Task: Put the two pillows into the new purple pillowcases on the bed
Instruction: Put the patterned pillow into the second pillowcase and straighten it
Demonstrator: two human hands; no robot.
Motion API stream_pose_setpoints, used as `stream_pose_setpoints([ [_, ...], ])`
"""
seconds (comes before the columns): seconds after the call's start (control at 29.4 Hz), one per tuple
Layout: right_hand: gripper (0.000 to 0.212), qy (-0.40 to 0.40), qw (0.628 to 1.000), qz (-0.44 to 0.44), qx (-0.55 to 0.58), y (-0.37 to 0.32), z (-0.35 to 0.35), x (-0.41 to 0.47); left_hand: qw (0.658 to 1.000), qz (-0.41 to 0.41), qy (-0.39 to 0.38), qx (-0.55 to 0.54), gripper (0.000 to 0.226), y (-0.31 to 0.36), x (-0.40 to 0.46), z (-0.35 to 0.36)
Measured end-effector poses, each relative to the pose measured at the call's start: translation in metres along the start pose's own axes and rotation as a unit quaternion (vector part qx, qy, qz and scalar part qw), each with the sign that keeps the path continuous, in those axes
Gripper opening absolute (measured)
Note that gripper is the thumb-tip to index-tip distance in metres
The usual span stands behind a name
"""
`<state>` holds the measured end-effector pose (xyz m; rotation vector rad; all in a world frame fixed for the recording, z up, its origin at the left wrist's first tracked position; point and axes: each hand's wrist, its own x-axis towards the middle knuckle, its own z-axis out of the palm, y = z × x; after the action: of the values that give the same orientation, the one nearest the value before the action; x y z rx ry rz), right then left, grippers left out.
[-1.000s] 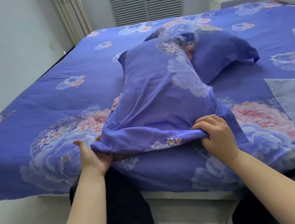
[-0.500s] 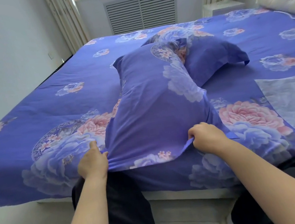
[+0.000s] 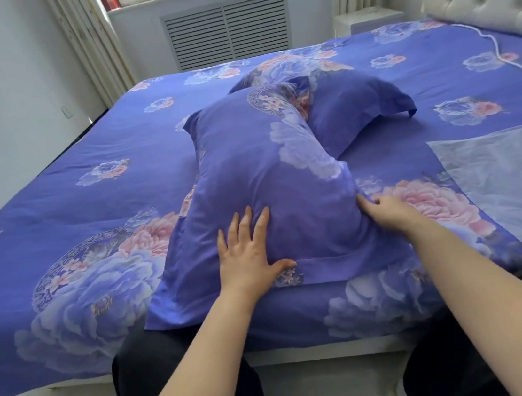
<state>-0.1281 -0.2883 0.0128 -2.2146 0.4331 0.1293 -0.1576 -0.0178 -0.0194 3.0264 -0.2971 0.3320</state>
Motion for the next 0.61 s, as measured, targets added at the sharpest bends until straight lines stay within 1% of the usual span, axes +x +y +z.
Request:
stream_pose_setpoints([
  [0.03, 0.042, -0.002, 1.0, 0.007, -0.002, 0.002, 0.004, 0.002, 1.0, -0.001, 0.006, -0.001, 0.102, -0.002, 0.001, 0.001],
  [0.07, 0.04, 0.017, 1.0, -0.006, 0.002, -0.001, 0.007, 0.002, 1.0, 0.001, 0.018, -0.006, 0.099, -0.003, 0.002, 0.001],
  [0.14, 0.031, 0.095, 0.994, -0.053, -0.018, -0.012, 0.01, -0.002, 0.998, 0.009, 0.05, -0.026, 0.09, -0.004, 0.002, 0.004],
  [0.2, 0.033, 0.183, 0.977, -0.103, -0.048, -0.022, 0.005, -0.013, 0.995, 0.013, 0.082, -0.056, 0.081, -0.006, 0.001, 0.007],
  [0.27, 0.029, 0.259, 0.954, -0.145, -0.051, -0.009, -0.004, -0.021, 0.99, 0.002, 0.109, -0.089, 0.075, -0.011, 0.001, 0.009],
  [0.31, 0.023, 0.28, 0.947, -0.138, -0.071, 0.006, -0.006, -0.024, 0.987, -0.001, 0.12, -0.104, 0.074, -0.012, 0.0, 0.01],
  [0.34, 0.018, 0.274, 0.949, -0.107, -0.113, 0.022, -0.004, -0.024, 0.986, 0.004, 0.127, -0.112, 0.073, -0.012, -0.001, 0.011],
  [0.37, 0.018, 0.235, 0.953, -0.061, -0.18, 0.039, 0.003, -0.023, 0.986, 0.019, 0.126, -0.106, 0.072, -0.011, -0.001, 0.013],
  [0.41, 0.021, 0.179, 0.953, -0.022, -0.245, 0.052, 0.012, -0.022, 0.988, 0.035, 0.12, -0.092, 0.072, -0.009, -0.002, 0.016],
  [0.44, 0.025, 0.132, 0.95, 0.001, -0.284, 0.058, 0.021, -0.02, 0.99, 0.046, 0.111, -0.077, 0.073, -0.007, -0.003, 0.018],
  [0.51, 0.03, 0.079, 0.948, 0.009, -0.307, 0.055, 0.035, -0.017, 0.992, 0.043, 0.099, -0.06, 0.075, -0.005, -0.003, 0.021],
  [0.58, 0.032, 0.063, 0.947, 0.014, -0.316, 0.045, 0.036, -0.011, 0.994, 0.037, 0.096, -0.046, 0.077, -0.007, -0.005, 0.021],
  [0.61, 0.034, 0.069, 0.94, 0.018, -0.333, 0.04, 0.033, -0.006, 0.994, 0.035, 0.1, -0.036, 0.076, -0.008, -0.006, 0.021],
])
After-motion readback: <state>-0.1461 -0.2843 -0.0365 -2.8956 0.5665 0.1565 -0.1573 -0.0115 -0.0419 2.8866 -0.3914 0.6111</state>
